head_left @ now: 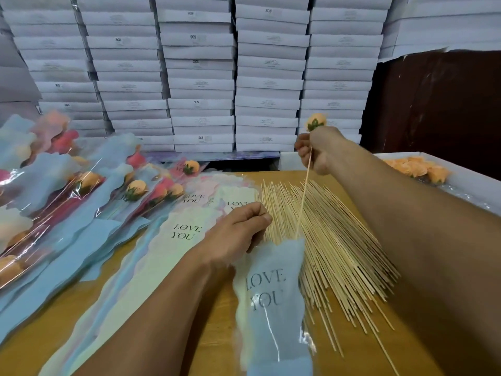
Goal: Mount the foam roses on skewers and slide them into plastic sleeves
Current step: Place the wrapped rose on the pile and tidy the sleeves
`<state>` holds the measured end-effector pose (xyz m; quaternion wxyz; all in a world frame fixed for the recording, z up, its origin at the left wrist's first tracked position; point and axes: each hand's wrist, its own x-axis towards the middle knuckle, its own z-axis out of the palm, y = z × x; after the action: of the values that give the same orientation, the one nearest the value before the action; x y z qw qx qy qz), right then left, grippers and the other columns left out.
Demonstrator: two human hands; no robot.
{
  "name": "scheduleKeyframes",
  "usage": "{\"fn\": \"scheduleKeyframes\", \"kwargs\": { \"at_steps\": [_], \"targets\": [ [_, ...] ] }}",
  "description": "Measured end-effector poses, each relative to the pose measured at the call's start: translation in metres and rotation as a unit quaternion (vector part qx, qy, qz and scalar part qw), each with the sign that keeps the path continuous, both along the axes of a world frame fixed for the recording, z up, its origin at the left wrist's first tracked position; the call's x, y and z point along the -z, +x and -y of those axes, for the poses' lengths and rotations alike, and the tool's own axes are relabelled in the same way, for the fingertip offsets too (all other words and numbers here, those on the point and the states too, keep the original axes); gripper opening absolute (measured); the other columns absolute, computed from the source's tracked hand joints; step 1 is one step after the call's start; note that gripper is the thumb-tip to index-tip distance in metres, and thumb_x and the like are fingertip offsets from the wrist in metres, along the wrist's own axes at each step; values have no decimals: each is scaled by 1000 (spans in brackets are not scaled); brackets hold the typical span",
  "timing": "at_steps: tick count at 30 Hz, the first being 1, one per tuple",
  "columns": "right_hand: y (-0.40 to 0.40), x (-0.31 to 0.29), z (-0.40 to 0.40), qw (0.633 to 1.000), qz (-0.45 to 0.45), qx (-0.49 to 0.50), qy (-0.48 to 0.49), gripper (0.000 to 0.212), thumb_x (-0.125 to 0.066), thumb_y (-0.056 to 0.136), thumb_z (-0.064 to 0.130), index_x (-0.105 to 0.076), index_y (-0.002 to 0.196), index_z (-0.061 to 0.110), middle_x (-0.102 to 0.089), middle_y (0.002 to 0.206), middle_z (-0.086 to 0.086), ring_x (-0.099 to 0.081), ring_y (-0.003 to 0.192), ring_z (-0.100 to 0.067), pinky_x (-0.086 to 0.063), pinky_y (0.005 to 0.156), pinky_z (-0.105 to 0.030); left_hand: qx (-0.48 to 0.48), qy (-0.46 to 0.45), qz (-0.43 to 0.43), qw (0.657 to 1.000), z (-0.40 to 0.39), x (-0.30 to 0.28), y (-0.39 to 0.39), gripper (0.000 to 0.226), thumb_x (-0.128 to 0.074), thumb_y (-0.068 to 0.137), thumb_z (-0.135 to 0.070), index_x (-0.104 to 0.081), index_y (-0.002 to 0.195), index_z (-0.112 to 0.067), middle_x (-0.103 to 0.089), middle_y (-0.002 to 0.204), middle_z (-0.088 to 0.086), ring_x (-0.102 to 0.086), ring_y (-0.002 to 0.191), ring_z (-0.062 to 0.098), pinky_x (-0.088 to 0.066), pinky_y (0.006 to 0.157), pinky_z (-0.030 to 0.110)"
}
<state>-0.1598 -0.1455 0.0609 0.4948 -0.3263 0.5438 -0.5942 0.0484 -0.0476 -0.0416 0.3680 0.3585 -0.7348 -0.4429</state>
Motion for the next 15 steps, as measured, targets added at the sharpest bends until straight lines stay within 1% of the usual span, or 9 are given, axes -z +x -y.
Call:
{"fn": "scheduleKeyframes", "kwargs": {
  "at_steps": [3, 5, 7, 9, 12, 15],
  "targets": [
    [-3, -9, 13, 999, -15, 30, 0, 30, -24, 101, 6, -52, 92, 11, -60, 71, -8, -42, 36, -10, -32, 35, -13, 19, 9, -7, 1000, -3, -3, -2, 29, -49, 101, -10, -46, 73, -10, -45, 54, 1, -36, 53, 16, -31, 54, 30],
    [-6, -11, 19, 998, -29, 48, 5, 28, -26, 102, 6, -53, 101, 11, -62, 72, -8, -43, 39, -11, -33, 36, -13, 24, 13, -13, 1000, -4, -5, -2, 29, -46, 101, -4, -45, 72, -8, -43, 54, 2, -35, 51, 15, -29, 53, 30],
    [-9, -11, 24, 997, -48, 64, 9, 28, -26, 103, 8, -52, 114, 12, -62, 72, -7, -45, 45, -11, -35, 38, -13, 33, 14, -18, 999, -6, -6, -3, 28, -44, 100, -1, -45, 73, -7, -43, 53, 3, -35, 49, 14, -29, 54, 30],
    [-11, -9, 27, 995, -63, 75, 12, 30, -25, 103, 9, -50, 120, 13, -62, 72, -7, -45, 48, -12, -35, 39, -16, 36, 15, -20, 999, -8, -8, -3, 29, -43, 100, 0, -45, 72, -7, -42, 57, 5, -36, 52, 15, -31, 52, 28],
    [-9, -4, 31, 993, -76, 84, 19, 31, -25, 102, 8, -51, 118, 10, -61, 72, -8, -44, 49, -13, -35, 42, -20, 35, 14, -21, 999, -8, -8, -3, 28, -43, 99, 1, -46, 73, -8, -41, 64, 9, -37, 54, 14, -32, 46, 20],
    [-5, 1, 35, 993, -70, 89, 28, 32, -25, 103, 9, -53, 119, 9, -62, 73, -9, -43, 48, -13, -33, 42, -20, 38, 20, -20, 999, -6, -7, -2, 29, -44, 99, 2, -46, 72, -9, -42, 61, 7, -38, 53, 13, -32, 45, 19]
  ]
}}
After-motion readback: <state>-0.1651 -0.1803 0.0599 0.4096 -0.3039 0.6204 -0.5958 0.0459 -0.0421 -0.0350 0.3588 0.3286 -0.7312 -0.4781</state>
